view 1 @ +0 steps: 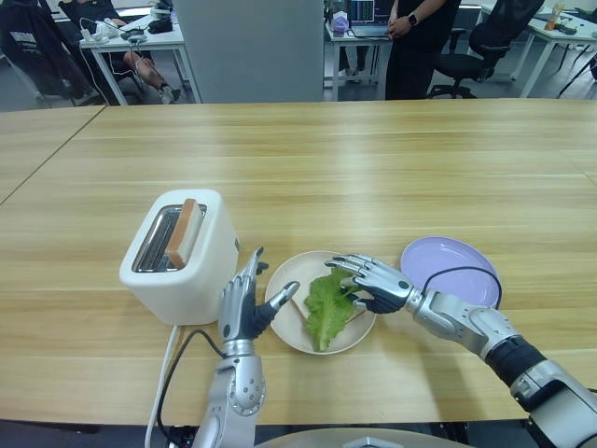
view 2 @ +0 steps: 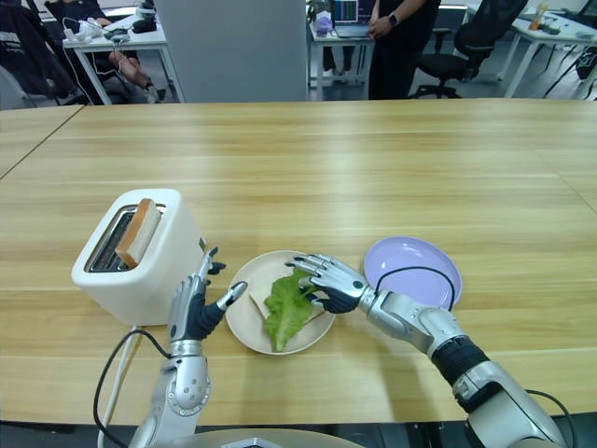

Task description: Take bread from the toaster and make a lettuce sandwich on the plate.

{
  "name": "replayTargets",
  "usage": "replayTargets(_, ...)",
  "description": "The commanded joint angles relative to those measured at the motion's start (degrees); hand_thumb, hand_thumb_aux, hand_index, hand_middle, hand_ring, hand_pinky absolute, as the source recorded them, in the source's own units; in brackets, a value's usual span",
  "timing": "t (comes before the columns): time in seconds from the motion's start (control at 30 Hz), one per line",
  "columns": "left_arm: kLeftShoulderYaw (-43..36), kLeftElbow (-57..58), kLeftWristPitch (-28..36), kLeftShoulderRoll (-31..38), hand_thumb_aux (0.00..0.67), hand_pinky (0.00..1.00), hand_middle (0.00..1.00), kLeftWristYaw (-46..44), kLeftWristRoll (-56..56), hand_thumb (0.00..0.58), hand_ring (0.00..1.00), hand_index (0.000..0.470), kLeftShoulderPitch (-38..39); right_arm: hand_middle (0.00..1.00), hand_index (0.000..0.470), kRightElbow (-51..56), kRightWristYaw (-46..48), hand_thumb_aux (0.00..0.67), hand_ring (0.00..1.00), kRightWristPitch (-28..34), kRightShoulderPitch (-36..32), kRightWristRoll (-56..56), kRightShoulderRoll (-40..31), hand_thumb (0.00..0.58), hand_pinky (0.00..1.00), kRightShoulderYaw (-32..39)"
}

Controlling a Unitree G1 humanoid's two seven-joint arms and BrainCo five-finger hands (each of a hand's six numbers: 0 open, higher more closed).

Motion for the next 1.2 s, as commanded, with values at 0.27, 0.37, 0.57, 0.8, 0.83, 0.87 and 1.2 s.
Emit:
replayTargets(0.27, 2.1, -18.2, 7.2, -1.2, 0.0, 0.33, 0.33, -15.4, 19.5, 0.0, 0.33, 0.0, -6.5, 0.0, 0.46, 1.5, 0.4, 0.67, 0.0, 8.2, -1.0, -2.1, 2.8, 0.58, 0.0, -1.2)
replayTargets(0.37, 4.5, -20.4, 6.8, -0.4, 0.0, 0.33, 0.33, -17.8, 22.9, 0.0, 0.33, 0.0, -7.9, 0.0, 0.22, 0.8, 0.2, 0.321, 0.0, 10.8, -0.5, -1.7, 3.0, 0.422, 0.0, -2.4)
replayTargets(0.57, 17.3, -27.2, 6.6, 3.8, 0.0, 0.35, 0.35, -20.7, 27.8, 0.0, 0.35, 0.0, -7.5, 0.0, 0.0, -5.6, 6.4, 0.0, 0.0, 15.6, 3.7, 5.9, 2.3, 0.0, 0.0, -8.4)
replayTargets(0.8, 26.7, -28.7, 5.5, 5.1, 0.0, 0.35, 0.35, -22.4, 22.2, 0.0, 0.35, 0.0, -5.3, 0.0, 0.0, -22.1, 13.1, 0.0, 0.0, 20.5, 12.3, 11.4, 0.2, 0.0, 0.0, -15.5)
replayTargets(0.83, 27.4, -28.2, 5.1, 5.3, 0.0, 0.34, 0.34, -22.4, 21.4, 0.0, 0.34, 0.0, -5.1, 0.0, 0.0, -24.3, 13.8, 0.0, 0.0, 21.3, 13.8, 11.5, -0.1, 0.0, 0.0, -16.3)
replayTargets(0.87, 28.1, -27.5, 4.7, 5.6, 0.0, 0.35, 0.35, -22.6, 20.9, 0.0, 0.35, 0.0, -4.8, 0.0, 0.0, -26.3, 14.7, 0.0, 0.0, 22.0, 15.2, 12.1, -0.4, 0.0, 0.0, -17.3)
replayTargets(1.2, 26.4, -7.0, 6.9, 5.1, 0.0, 0.33, 0.33, -25.6, 18.2, 0.0, 0.33, 0.0, -3.3, 0.0, 0.0, -40.0, 29.5, 0.0, 0.0, 30.2, 26.1, 45.1, 9.1, 0.0, 0.0, -25.7)
